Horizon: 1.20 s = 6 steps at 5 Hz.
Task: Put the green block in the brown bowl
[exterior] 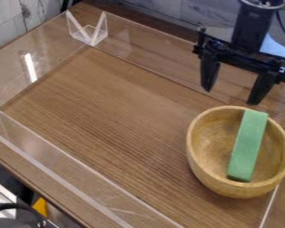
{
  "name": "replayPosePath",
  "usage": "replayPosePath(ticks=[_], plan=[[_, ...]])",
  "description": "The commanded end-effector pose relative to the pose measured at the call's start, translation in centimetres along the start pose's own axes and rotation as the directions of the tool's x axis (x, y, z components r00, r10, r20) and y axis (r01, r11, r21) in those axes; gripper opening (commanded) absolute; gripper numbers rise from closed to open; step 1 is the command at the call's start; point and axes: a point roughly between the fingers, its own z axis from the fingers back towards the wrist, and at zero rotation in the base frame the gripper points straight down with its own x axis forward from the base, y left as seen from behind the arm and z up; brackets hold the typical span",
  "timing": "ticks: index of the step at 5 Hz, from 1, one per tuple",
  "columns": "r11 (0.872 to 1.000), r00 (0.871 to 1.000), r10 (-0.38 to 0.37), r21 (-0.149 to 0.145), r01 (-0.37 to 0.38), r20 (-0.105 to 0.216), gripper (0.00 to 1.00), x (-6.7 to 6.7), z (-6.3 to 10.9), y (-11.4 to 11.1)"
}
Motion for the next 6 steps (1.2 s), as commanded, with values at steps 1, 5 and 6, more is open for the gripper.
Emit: replayPosePath(ticks=[1, 5, 6], plan=[[0.999, 0.997, -0.006, -0.032, 0.009, 0.079, 1.00, 0.2, 1.9, -0.6], [0.999, 0.998, -0.040, -0.018, 0.041, 0.055, 0.00, 0.3, -1.1, -3.1], [0.999, 0.998, -0.027, -0.022, 0.029, 0.061, 1.00, 0.4, -0.7, -2.6]])
